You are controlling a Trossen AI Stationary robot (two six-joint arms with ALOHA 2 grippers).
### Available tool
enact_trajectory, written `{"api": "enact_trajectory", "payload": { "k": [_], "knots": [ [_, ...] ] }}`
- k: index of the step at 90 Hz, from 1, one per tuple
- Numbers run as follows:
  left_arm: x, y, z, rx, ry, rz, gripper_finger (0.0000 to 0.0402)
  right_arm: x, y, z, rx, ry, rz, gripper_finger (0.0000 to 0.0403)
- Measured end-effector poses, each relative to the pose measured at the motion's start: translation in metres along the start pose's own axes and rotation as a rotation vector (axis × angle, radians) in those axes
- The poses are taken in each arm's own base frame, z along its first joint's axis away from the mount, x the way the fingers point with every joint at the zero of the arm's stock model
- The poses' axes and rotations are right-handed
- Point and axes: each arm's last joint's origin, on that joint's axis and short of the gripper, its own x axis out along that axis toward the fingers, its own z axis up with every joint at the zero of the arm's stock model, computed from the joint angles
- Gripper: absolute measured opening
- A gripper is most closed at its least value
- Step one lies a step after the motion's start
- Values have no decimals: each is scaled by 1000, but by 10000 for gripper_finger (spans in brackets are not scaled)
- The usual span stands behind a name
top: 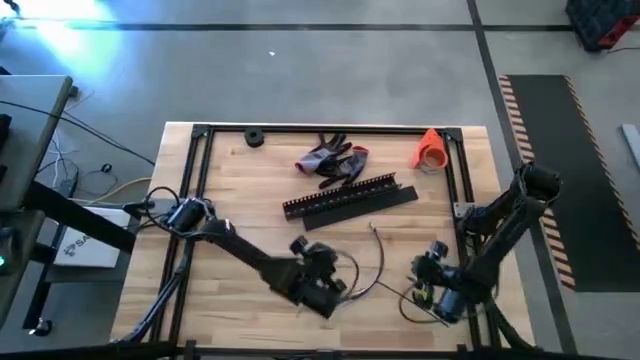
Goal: Ziptie cables
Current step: Move the black cable duct to the center of the table
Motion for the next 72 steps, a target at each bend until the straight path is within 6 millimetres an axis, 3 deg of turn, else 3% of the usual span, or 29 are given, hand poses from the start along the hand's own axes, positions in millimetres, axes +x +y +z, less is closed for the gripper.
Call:
{"api": "enact_trajectory", "payload": {
  "k": [16, 32, 43, 57, 72],
  "knots": [
    [22, 17, 15, 78, 116, 49, 25, 35, -1, 10, 45, 14, 158, 177],
    [30, 51, 36, 178, 145, 212, 33, 42, 11, 18, -29, -59, 354, 176],
    [52, 71, 56, 283, 241, 207, 70, 36, 13, 31, -71, -126, 349, 176],
    [98, 92, 76, 442, 371, -23, 138, 23, 10, 51, -108, -165, 405, 176],
    [146, 126, 79, 387, 465, -186, 200, 13, 2, 63, -68, -204, 431, 177]
  ]
}}
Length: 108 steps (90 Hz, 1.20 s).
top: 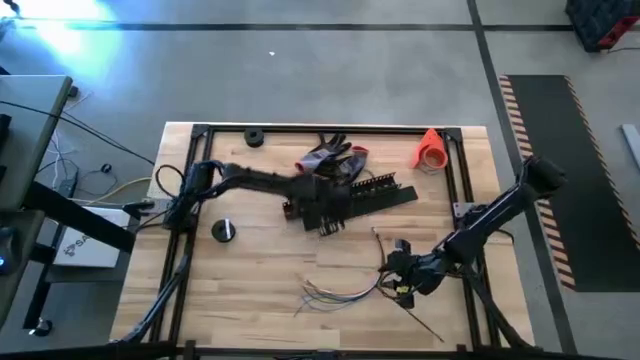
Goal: Ziptie cables
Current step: Move the black cable duct to the center of the table
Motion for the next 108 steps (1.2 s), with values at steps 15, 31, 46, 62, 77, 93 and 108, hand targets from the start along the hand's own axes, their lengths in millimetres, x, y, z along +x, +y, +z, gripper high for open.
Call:
{"api": "enact_trajectory", "payload": {
  "k": [15, 31, 46, 62, 77, 93, 108],
  "knots": [
    [17, 17, -10, -39, 58, 33, 210, -2, -4, 5, -54, -42, -40, 177],
    [21, 2, -16, -22, 46, 12, 147, -2, -6, 3, -117, -34, -83, 177],
    [17, -6, -20, 4, 42, 35, 21, -8, -5, 2, -118, -33, -72, 177],
    [-9, -4, -20, 36, 31, 69, 4, -27, 6, -1, -63, -103, -29, 177],
    [-57, -15, -25, 42, -57, 43, 1, -45, 16, -7, -45, -180, -7, 177],
    [-125, -48, -51, 120, -174, -71, 0, -61, 24, -9, -31, -252, 26, 177],
    [-154, -97, -86, 138, -209, -157, 0, -72, 30, -9, -48, -348, 33, 177]
  ]
}}
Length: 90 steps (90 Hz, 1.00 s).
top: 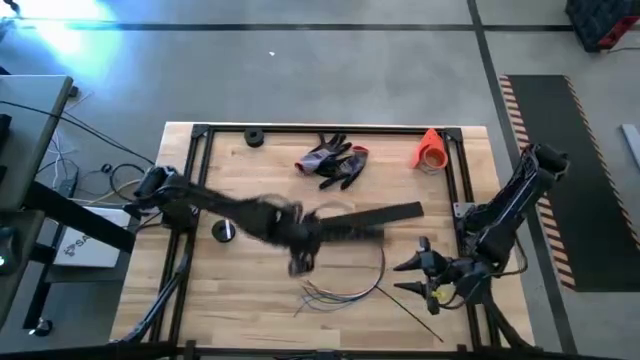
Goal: Ziptie cables
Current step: Move the black cable duct to the center of the table
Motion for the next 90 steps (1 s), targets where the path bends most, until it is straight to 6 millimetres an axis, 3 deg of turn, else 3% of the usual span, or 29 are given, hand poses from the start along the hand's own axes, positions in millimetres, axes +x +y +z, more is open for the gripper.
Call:
{"api": "enact_trajectory", "payload": {
  "k": [11, 21, 37, 47, 56, 77, 90],
  "knots": [
    [3, -33, -19, -2, -23, 73, 0, -1, 2, 2, -15, -25, 10, 177],
    [10, -48, -34, -17, -36, 215, 0, 0, 2, 2, -17, -30, 7, 177],
    [9, -53, -41, 25, 21, 184, 0, 2, 1, 4, -13, -21, 8, 177],
    [13, -47, -37, 44, 84, 119, 0, 4, -1, 5, -25, -23, 0, 177],
    [30, -38, -27, 72, 117, 95, 0, 5, -2, 6, -24, -24, -3, 177],
    [97, -31, -21, 239, 246, 13, 0, 5, -1, 5, -1, -4, 21, 177],
    [110, -30, -24, 302, 262, 93, 0, 5, -1, 5, 6, 7, 33, 177]
  ]
}}
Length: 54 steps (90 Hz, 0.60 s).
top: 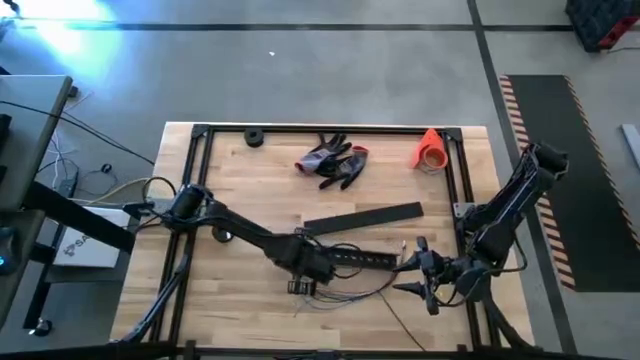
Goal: Ziptie cables
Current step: Move the black cable duct to the center of the table
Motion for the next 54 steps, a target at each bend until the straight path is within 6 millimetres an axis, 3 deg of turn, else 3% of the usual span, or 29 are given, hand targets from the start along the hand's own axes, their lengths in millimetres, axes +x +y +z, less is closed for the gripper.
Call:
{"api": "enact_trajectory", "payload": {
  "k": [15, 32, 54],
  "knots": [
    [-11, 8, -5, -44, 29, 7, 12, 2, -1, 1, 4, -3, -10, 177],
    [-31, 18, -6, -150, -7, -53, 59, 11, -5, -3, -45, 41, -27, 177],
    [-34, 6, -6, -182, -29, -89, 123, 14, -22, -2, -112, 319, 59, 177]
  ]
}}
